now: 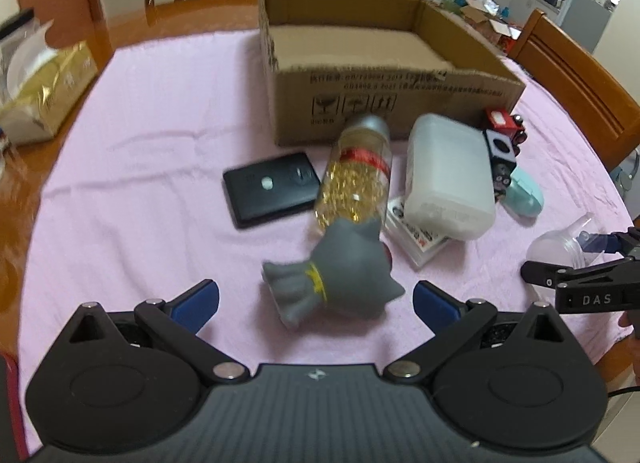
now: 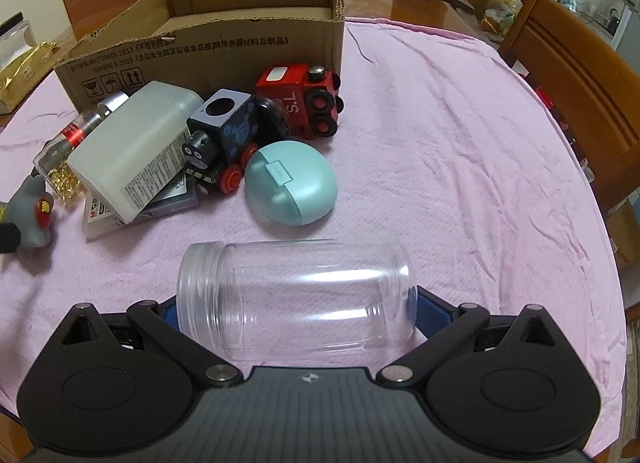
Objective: Organize rigid objects
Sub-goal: 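Grasp the clear plastic jar with the right gripper while the left grasps the grey cat figurine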
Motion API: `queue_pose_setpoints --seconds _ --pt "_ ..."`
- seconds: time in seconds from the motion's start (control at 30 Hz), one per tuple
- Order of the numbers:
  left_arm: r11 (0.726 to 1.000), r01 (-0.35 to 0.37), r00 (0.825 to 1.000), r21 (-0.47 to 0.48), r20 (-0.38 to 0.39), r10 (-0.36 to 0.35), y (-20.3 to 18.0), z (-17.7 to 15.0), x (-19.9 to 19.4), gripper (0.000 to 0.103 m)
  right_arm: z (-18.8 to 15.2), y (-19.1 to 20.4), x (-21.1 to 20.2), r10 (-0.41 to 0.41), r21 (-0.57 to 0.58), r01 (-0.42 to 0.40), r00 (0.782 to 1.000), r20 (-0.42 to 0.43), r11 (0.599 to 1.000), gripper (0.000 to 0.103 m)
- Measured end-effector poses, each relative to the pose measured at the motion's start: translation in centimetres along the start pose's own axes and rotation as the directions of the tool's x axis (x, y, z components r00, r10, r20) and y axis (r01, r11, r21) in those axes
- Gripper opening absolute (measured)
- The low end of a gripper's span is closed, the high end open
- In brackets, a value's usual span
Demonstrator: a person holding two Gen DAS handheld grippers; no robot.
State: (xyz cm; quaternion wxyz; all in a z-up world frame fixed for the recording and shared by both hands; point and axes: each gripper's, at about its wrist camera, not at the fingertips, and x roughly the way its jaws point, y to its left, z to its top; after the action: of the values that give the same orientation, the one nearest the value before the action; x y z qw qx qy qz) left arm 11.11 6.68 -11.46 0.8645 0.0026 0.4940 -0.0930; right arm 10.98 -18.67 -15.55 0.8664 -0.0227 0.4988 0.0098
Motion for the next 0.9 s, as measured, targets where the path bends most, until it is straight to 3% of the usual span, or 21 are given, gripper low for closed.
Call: queue_pose_setpoints --seconds 0.37,0.53,0.7,0.9 --pt "0.975 -0.114 0.993 -0.189 -0.013 0.114 -2.1 -0.3 1.9 0.102 1.1 -0.9 0.2 0.059 -0.108 -0.064 0.997 -0.054 0.992 0.103" --pt "0.962 -0.158 0.987 -0.225 -0.017 0.158 -2.5 0.2 2.2 0.102 1.1 -0.9 0.2 0.068 -0.125 -0.073 0.997 -0.044 0.989 0.103" --pt "0.959 -0.203 0.979 -0.200 -0.022 0.202 -1.8 -0.2 1.6 0.102 1.0 -0.9 0.2 0.071 -0.131 -0.077 0.996 -0.046 0.988 0.103" --pt "0.972 -0.200 0.979 -0.121 -0.003 0.201 -1.7 -0.5 1.3 0.101 1.2 -0.9 0.1 0.073 -0.140 -0.079 0.996 -0.052 0.987 0.103"
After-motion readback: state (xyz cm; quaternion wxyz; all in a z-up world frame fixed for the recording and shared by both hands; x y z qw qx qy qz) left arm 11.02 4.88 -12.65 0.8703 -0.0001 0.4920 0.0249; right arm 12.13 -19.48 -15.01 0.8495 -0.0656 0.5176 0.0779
